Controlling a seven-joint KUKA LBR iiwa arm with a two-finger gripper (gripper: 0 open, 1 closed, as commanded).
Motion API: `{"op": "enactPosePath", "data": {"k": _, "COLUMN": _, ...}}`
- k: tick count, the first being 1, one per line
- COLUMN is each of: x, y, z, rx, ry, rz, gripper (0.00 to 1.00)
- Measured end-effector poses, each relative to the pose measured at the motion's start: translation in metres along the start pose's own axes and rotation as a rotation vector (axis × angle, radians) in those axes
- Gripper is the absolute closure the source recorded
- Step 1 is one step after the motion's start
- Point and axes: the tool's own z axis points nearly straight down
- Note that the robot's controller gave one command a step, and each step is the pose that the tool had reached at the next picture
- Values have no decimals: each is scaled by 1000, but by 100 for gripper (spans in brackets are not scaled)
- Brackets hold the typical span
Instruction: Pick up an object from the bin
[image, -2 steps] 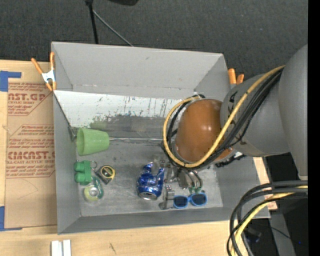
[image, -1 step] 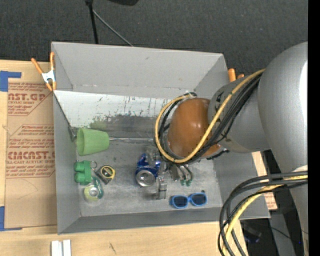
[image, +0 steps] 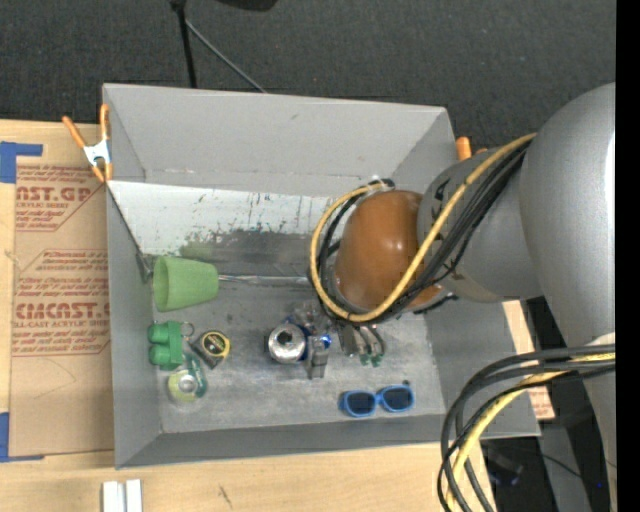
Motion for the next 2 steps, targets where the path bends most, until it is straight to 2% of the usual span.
{"op": "enactPosePath", "data": {"k": 1, "x": -40, "y": 13, "z": -93, "rx": 6, "ry": 44, "rz": -19, "gripper": 100}}
{"op": "enactPosePath", "data": {"k": 2, "x": -36, "y": 16, "z": -172, "rx": 6, "ry": 45, "rz": -45, "gripper": 100}}
